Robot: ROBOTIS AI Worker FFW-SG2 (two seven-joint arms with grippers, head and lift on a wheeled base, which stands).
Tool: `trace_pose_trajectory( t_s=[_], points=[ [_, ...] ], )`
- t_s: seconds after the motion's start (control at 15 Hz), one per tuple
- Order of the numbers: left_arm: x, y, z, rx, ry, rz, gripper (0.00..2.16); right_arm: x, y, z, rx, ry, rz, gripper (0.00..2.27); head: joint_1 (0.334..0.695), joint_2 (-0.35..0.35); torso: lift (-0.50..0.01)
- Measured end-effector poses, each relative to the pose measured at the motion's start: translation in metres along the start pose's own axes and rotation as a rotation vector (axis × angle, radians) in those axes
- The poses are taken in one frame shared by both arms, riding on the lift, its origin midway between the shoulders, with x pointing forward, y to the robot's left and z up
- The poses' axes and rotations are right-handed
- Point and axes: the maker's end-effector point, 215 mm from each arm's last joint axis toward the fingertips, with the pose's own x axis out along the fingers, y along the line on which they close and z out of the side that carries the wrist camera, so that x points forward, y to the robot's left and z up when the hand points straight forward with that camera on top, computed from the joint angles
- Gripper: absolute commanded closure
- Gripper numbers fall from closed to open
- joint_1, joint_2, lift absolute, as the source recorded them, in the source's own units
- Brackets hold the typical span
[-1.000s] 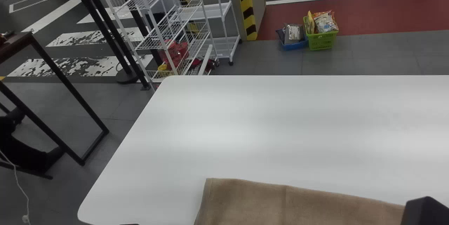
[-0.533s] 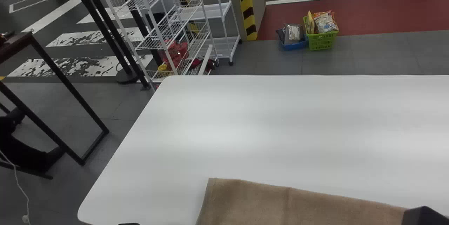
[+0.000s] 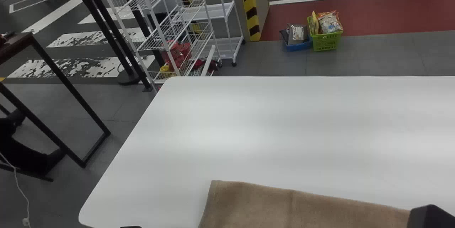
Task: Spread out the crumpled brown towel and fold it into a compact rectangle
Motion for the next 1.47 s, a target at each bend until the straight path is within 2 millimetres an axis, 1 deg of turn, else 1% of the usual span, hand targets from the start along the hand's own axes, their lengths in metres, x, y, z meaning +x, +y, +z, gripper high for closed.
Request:
trace_pose_trajectory(
  t_s=[0.47, 0.8, 1.27, 1.47],
  points=[
    [0.0, -0.001, 0.0, -0.005, -0.002, 0.002, 1.02, 0.008, 0.003, 0.0, -0.034, 0.033, -0.016, 0.47, 0.695, 0.35, -0.127],
    [0.0, -0.001, -0.002, -0.008, -0.003, 0.004, 1.02, 0.007, 0.002, 0.0, -0.048, 0.061, -0.048, 0.47, 0.695, 0.35, -0.127],
    [0.0, -0.001, -0.004, -0.014, -0.003, 0.009, 1.02, 0.007, 0.009, -0.009, -0.014, 0.107, -0.08, 0.47, 0.695, 0.35, -0.127],
    [0.0, -0.001, -0.004, -0.015, -0.005, 0.009, 1.02, 0.006, 0.008, -0.015, 0.005, 0.132, -0.104, 0.47, 0.695, 0.35, -0.127]
  ],
)
